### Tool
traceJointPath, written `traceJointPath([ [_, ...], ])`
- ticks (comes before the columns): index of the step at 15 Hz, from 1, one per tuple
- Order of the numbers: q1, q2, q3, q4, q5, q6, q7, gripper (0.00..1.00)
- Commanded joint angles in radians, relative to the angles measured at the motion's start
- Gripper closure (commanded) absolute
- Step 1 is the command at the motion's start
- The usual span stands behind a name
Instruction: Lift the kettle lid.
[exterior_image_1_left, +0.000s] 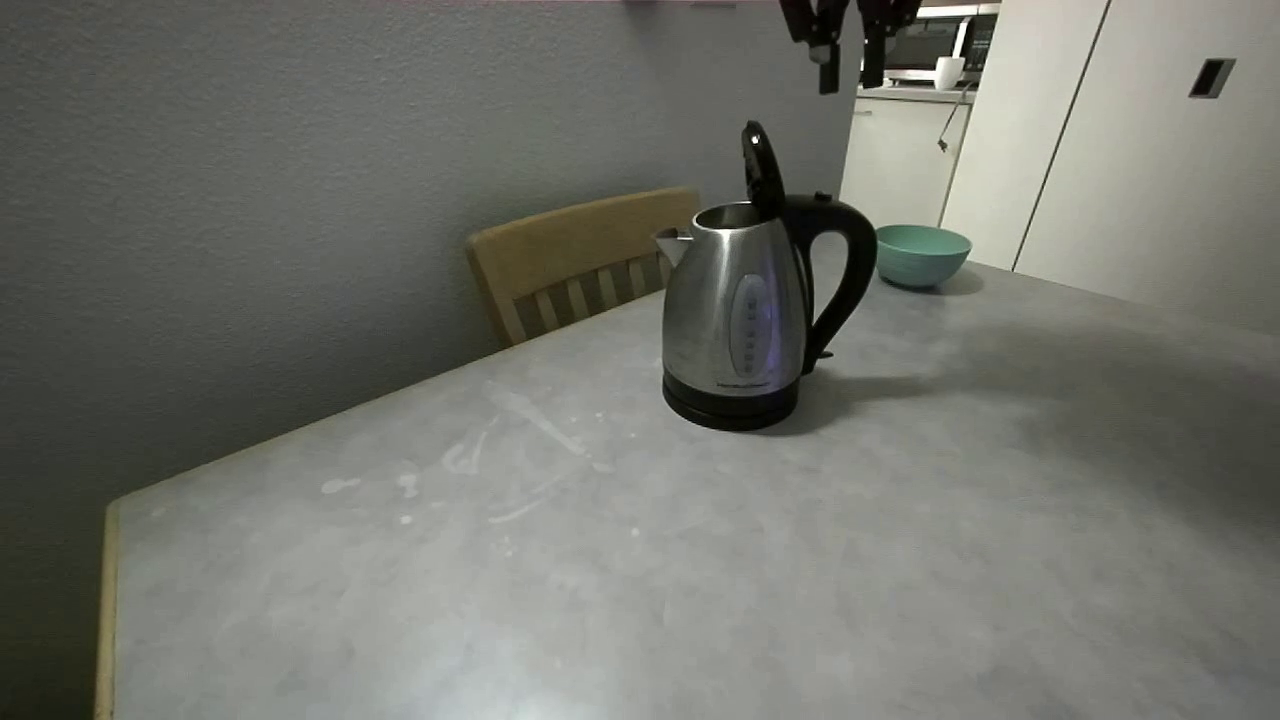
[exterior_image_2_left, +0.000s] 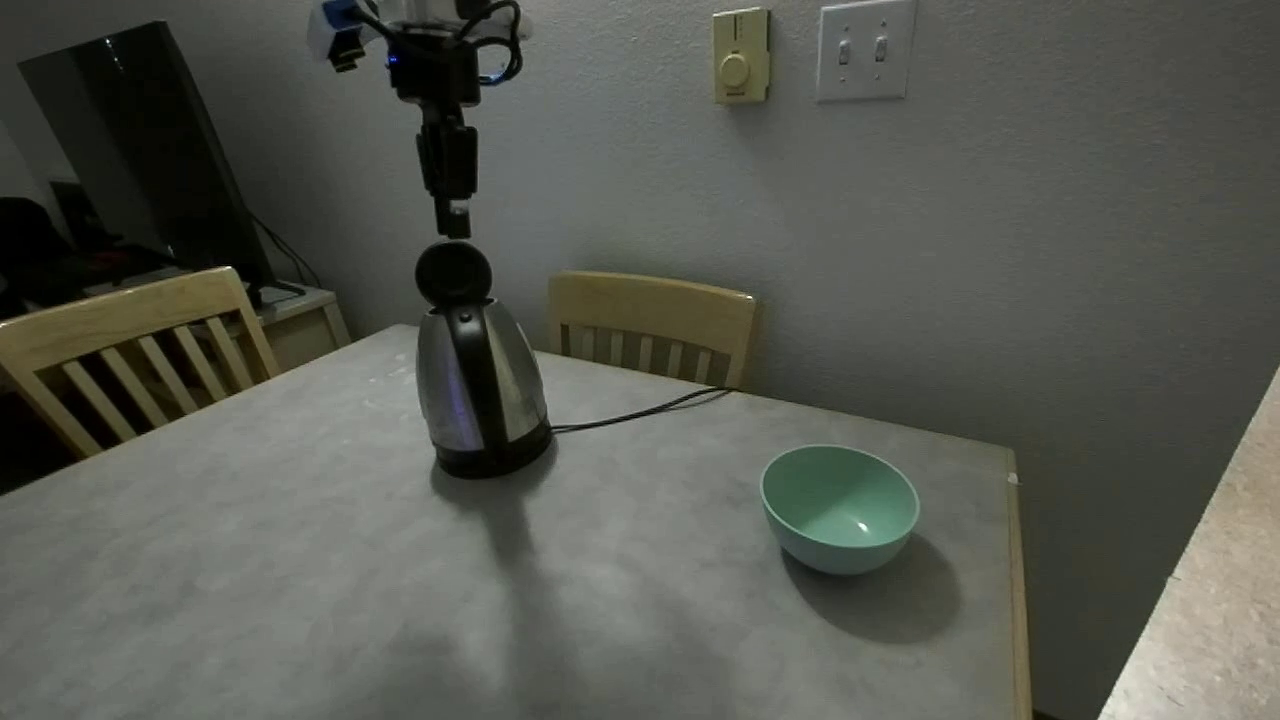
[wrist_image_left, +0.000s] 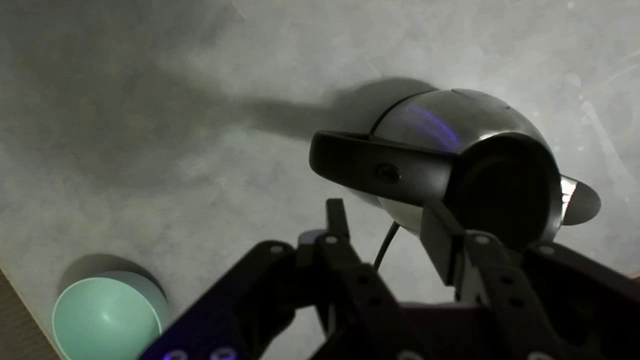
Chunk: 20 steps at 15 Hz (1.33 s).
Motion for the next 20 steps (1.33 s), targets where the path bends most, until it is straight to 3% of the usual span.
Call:
traceJointPath([
  [1,-0.009,-0.037,0.005,-0.057,0.019,0.032,-0.007,0.25],
  [4,-0.011,-0.036,0.006,-0.062,0.026,0.040,-0.009,0.03],
  [5,-0.012,-0.036,0.006,-0.065,0.028,0.043,-0.010,0.01],
  [16,-0.018,-0.040,0.018,-0.084,0.058,0.082,-0.062,0.00],
  [17,-0.006,0.001,0.008,-0.020,0.036,0.047,-0.029,0.00],
  [20,-0.005,0.002,0.008,-0.019,0.036,0.047,-0.029,0.00],
])
